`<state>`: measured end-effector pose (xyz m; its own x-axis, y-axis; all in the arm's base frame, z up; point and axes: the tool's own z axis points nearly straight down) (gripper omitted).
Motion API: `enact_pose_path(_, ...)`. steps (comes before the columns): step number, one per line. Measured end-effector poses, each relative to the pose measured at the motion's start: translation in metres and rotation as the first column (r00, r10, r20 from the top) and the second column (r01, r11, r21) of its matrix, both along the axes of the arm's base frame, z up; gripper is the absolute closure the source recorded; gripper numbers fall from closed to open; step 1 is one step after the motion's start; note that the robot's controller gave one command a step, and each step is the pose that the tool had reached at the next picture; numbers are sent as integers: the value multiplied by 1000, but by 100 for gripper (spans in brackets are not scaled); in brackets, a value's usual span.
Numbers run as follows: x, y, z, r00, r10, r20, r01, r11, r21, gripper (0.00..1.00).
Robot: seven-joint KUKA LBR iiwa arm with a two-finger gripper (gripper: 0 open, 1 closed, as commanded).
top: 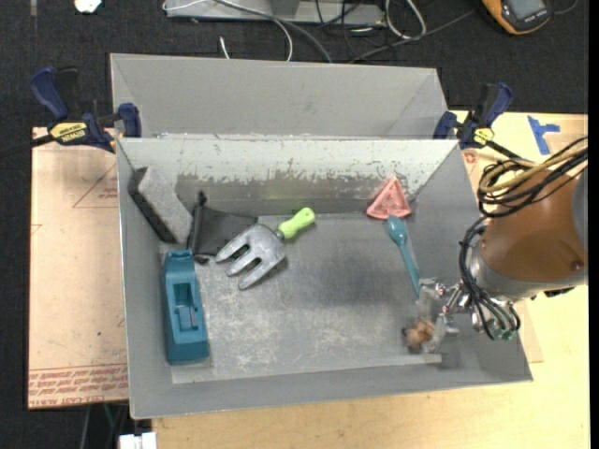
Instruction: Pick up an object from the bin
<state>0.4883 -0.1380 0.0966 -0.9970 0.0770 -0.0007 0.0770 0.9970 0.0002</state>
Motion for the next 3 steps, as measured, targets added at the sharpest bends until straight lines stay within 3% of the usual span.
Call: enact_pose_path(3, 0, 0, 0, 1000, 0, 0, 0, 1000, 0, 100)
